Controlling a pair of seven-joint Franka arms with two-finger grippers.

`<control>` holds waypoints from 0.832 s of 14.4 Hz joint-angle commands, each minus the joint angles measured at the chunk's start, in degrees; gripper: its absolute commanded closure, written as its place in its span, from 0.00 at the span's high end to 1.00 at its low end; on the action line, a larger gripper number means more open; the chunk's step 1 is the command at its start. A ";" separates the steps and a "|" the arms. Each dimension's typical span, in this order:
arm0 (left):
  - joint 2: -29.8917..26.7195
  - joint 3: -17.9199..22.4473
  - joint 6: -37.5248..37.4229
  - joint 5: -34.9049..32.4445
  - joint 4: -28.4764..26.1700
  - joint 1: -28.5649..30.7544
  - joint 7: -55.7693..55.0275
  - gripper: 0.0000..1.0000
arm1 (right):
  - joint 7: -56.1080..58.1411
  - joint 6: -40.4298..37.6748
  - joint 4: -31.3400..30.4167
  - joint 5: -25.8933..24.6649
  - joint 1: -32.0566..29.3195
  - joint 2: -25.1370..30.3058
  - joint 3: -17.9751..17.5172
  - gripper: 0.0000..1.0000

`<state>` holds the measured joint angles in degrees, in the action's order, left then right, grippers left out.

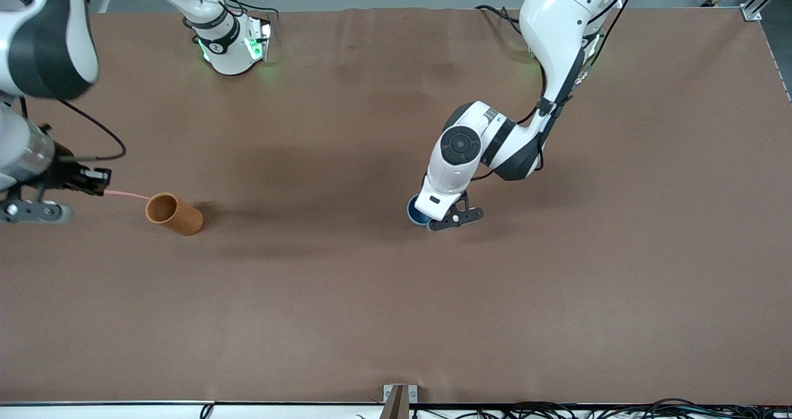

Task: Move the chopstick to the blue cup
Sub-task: 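Pull the chopstick from the wooden cup while the left gripper moves the blue cup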

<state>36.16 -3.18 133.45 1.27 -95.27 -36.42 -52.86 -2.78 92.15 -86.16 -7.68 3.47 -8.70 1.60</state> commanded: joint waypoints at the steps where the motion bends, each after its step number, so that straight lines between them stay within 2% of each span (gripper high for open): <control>1: -0.04 0.54 0.84 -1.27 -0.53 -0.23 -0.93 0.40 | -0.29 -0.39 -2.78 2.14 -1.01 5.96 -0.19 0.03; 2: -0.04 0.54 0.84 -1.27 -0.44 -0.14 -0.67 0.70 | -0.29 -0.22 -3.48 2.23 -1.09 8.06 -0.19 0.03; 3: -0.30 0.63 0.58 -1.27 -0.44 -0.14 -0.49 0.92 | -0.20 0.13 -3.75 2.58 -1.18 9.56 -0.19 0.03; 4: -0.82 0.72 0.06 -1.27 -0.27 -0.05 -0.58 1.00 | -0.20 -0.04 -3.75 3.80 -1.62 10.80 -0.02 0.02; 6: -4.68 1.15 -3.27 -1.36 0.26 0.56 -0.14 1.00 | -0.03 0.48 -5.24 4.16 -2.41 13.17 -0.10 0.02; 8: -9.59 1.07 -8.01 -2.32 1.14 3.97 3.36 1.00 | 0.15 1.44 -7.17 4.25 -3.64 14.76 -0.10 0.02; 12: -19.53 0.54 -18.29 -2.24 1.23 14.33 22.48 1.00 | 3.66 3.38 -8.24 7.50 -4.96 15.03 0.69 0.02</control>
<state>22.03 -1.95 119.42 -0.55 -92.07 -26.81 -38.74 -0.79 93.96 -91.94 -2.19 -0.49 4.66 2.27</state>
